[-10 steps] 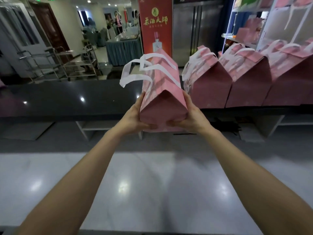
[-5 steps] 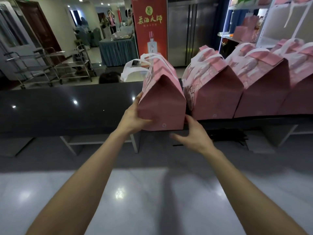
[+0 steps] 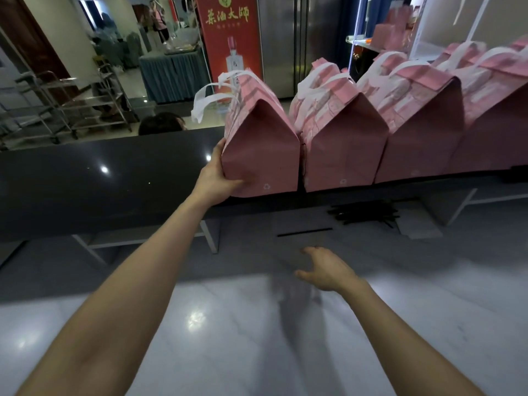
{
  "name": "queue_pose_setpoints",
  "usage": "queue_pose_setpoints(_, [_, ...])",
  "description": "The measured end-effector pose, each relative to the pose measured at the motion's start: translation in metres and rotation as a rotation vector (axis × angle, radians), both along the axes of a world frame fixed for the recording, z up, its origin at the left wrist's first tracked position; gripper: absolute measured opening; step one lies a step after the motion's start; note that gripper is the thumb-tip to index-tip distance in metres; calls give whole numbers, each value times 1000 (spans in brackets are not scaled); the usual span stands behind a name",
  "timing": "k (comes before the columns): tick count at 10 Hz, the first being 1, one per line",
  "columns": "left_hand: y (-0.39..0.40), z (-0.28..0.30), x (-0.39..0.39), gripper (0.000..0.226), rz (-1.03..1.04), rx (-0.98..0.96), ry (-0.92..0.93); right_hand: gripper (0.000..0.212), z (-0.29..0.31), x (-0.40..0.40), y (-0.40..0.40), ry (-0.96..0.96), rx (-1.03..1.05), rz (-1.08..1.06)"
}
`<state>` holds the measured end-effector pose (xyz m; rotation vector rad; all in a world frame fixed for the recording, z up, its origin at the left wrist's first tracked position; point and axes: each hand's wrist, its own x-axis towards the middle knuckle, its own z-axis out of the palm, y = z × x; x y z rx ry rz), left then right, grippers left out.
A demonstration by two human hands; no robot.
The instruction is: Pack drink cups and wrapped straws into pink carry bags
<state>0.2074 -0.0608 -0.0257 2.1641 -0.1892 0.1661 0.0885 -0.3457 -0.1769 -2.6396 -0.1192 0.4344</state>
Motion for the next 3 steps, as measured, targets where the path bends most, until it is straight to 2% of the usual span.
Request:
queue_pose_setpoints(1, [-6,1,1,134,-4,14,18,82,-3,-2,-5,-1,-6,1])
queue_pose_setpoints(2, [1,3,-3,160,-42,15,71,81,-2,-5,-5,-7,14,-1])
queue_pose_setpoints(3, [15,-5,-9,163,-22,20,91,82,0,-2,-5,-35,11,-7])
